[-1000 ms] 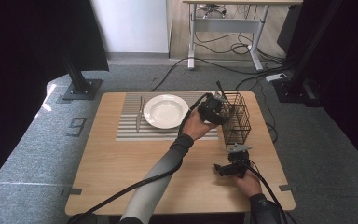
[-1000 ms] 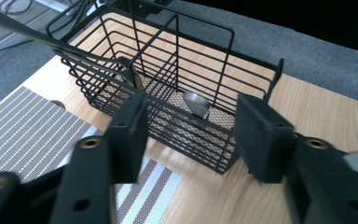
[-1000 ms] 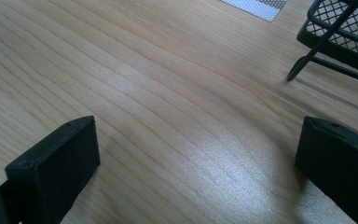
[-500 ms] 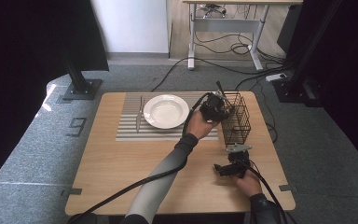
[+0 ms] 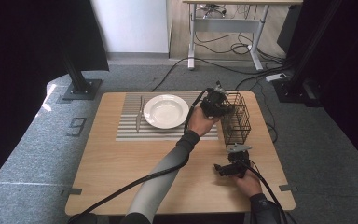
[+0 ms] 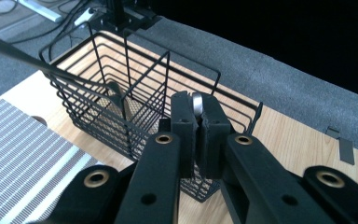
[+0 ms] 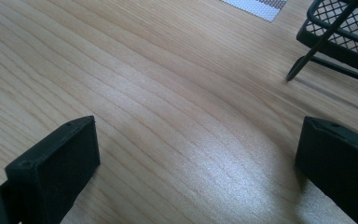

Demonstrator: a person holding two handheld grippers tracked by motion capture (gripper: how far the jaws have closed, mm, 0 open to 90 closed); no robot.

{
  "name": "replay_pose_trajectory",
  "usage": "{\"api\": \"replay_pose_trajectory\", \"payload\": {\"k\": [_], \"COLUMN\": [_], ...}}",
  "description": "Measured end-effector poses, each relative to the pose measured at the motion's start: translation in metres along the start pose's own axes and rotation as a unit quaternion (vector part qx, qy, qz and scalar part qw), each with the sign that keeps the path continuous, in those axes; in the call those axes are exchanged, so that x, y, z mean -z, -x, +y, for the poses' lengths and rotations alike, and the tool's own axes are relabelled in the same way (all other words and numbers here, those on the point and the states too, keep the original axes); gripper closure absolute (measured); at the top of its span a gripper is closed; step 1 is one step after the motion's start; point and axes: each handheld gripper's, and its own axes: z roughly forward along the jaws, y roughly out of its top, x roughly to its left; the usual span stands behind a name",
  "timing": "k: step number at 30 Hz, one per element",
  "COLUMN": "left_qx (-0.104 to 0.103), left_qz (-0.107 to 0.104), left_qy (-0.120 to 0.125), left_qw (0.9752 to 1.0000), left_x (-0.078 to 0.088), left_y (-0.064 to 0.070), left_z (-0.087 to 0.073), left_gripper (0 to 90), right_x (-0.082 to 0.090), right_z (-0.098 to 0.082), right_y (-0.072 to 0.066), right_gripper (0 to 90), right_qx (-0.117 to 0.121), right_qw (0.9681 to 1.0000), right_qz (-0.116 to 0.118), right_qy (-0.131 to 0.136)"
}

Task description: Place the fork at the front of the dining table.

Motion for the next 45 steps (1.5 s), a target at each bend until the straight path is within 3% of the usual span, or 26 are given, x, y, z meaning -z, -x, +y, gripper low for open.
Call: {"api": "replay_pose_trajectory", "payload": {"k": [11,29,38,45], "left_qx": [-0.014,-0.058,-0.068,-0.061], "left_qz": [-0.005,0.015,0.021,0.015], "left_qy": [0.017,0.036,0.028,0.005], "left_qw": [0.9997,0.9976,0.9971,0.998], "left_x": [0.019,0.096,0.117,0.119], "left_y": [0.005,0.017,0.015,0.005], "left_z": [0.016,0.05,0.04,0.013], "left_gripper": [86.6,86.7,86.6,86.7], "right_x": [0.0,0.0,0.0,0.0], "right_z": [0.0,0.0,0.0,0.0], "right_y": [0.0,0.0,0.0,0.0], "right_gripper": [0.0,0.0,0.0,0.0], "right_qx": [-0.001,-0.002,-0.003,0.0], "right_qw": [1.0,1.0,1.0,1.0], "right_qz": [0.001,0.0,0.001,0.003], "right_qy": [-0.001,-0.001,-0.001,-0.001]}}
